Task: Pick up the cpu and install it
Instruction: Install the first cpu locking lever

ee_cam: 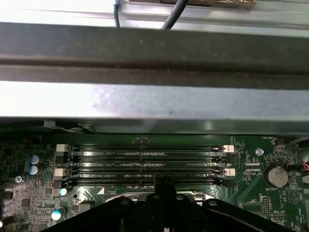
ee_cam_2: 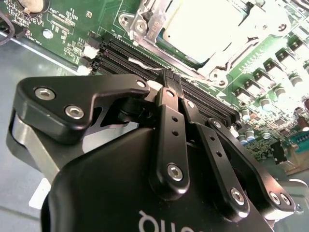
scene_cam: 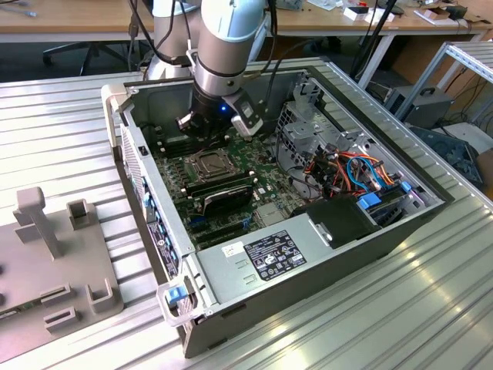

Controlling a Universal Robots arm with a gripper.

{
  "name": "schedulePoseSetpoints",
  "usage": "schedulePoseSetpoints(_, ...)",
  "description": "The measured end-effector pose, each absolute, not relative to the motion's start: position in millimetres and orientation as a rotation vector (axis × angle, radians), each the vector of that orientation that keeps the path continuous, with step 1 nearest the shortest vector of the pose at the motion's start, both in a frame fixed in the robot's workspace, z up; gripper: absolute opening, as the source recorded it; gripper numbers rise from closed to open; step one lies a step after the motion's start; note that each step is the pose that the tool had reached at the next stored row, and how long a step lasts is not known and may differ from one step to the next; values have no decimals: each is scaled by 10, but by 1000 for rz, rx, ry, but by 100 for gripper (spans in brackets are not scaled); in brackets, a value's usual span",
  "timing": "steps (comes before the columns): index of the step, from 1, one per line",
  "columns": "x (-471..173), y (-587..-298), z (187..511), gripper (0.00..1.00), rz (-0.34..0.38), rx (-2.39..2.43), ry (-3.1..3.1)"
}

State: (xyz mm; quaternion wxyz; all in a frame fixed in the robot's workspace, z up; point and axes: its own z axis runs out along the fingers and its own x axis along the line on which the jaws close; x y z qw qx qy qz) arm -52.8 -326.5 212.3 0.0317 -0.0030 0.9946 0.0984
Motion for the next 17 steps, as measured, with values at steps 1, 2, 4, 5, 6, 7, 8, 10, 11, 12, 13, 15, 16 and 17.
schedulePoseSetpoints(1, -513, -3264, 2103, 11, 303, -9, 3063)
schedulePoseSetpoints(2, -507, -3264, 2093, 11, 302, -9, 3063)
schedulePoseSetpoints(4, -485, -3264, 2045, 11, 300, -9, 3064)
schedulePoseSetpoints(5, -477, -3263, 2026, 11, 299, -9, 3064)
schedulePoseSetpoints(6, -475, -3263, 2020, 11, 298, -9, 3064)
schedulePoseSetpoints(7, -473, -3263, 2017, 11, 296, -9, 3064)
schedulePoseSetpoints(8, -471, -3263, 2014, 11, 295, -9, 3064)
schedulePoseSetpoints(10, -467, -3263, 2010, 11, 295, -9, 3064)
schedulePoseSetpoints(11, -467, -3262, 2010, 11, 295, -9, 3064)
schedulePoseSetpoints(12, -466, -3263, 2010, 11, 295, -10, 3064)
schedulePoseSetpoints(13, -465, -3263, 2010, 11, 295, -10, 3064)
schedulePoseSetpoints(15, -461, -3263, 2010, 11, 295, -10, 3064)
schedulePoseSetpoints(16, -459, -3263, 2010, 11, 295, -9, 3064)
schedulePoseSetpoints(17, -457, -3263, 2009, 11, 295, -9, 3064)
